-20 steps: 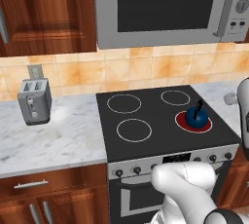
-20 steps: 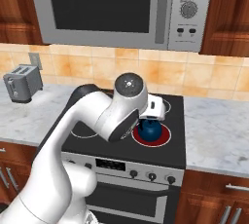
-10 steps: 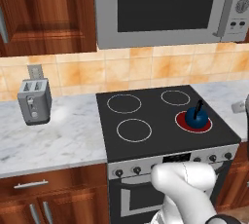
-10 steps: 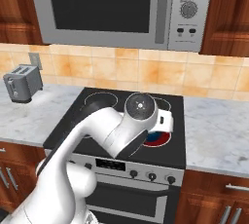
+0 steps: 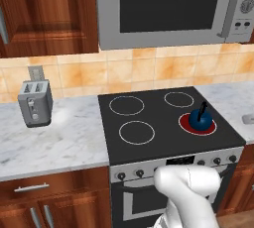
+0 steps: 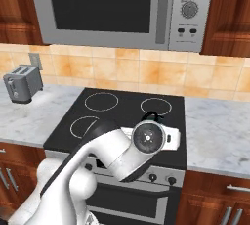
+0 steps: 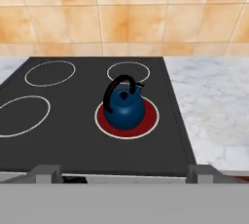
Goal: The kettle is done boiling. Turn off the stove, then wait for 300 timesteps before moving the kettle to the dining table.
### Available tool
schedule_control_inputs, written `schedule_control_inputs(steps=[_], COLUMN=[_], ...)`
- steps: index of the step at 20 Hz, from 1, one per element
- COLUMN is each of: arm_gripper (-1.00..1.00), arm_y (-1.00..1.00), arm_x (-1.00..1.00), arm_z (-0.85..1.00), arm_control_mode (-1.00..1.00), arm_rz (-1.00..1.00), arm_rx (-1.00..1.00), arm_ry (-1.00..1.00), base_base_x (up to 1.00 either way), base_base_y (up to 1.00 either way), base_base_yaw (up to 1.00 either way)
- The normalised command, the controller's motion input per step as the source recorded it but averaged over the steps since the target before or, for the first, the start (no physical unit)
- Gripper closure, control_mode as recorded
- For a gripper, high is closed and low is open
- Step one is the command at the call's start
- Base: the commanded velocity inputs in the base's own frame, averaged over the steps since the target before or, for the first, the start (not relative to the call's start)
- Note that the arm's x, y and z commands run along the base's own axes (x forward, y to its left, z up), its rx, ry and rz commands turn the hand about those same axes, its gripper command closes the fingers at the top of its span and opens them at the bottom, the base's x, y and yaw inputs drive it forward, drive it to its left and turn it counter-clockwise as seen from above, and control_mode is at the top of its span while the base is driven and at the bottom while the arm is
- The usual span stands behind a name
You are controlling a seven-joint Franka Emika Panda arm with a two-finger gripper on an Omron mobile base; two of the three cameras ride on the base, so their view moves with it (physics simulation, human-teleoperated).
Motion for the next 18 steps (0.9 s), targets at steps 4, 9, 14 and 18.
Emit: schedule_control_inputs(steps=[4, 9, 14, 18], arm_gripper=[-1.0, -1.0, -1.0, -1.0], arm_y=[-0.23, -0.16, -0.08, -0.06], arm_x=[-0.13, -0.18, -0.19, -0.15], arm_z=[-0.18, -0.18, -0.17, -0.2], arm_control_mode=[-1.0, -1.0, -1.0, -1.0], arm_rz=[0.0, 0.0, 0.0, 0.0], arm_rx=[0.0, 0.0, 0.0, 0.0], arm_ry=[-0.16, -0.14, -0.13, -0.08], base_base_x=[0.0, 0.0, 0.0, 0.0], base_base_y=[0.0, 0.0, 0.0, 0.0], base_base_yaw=[0.0, 0.0, 0.0, 0.0])
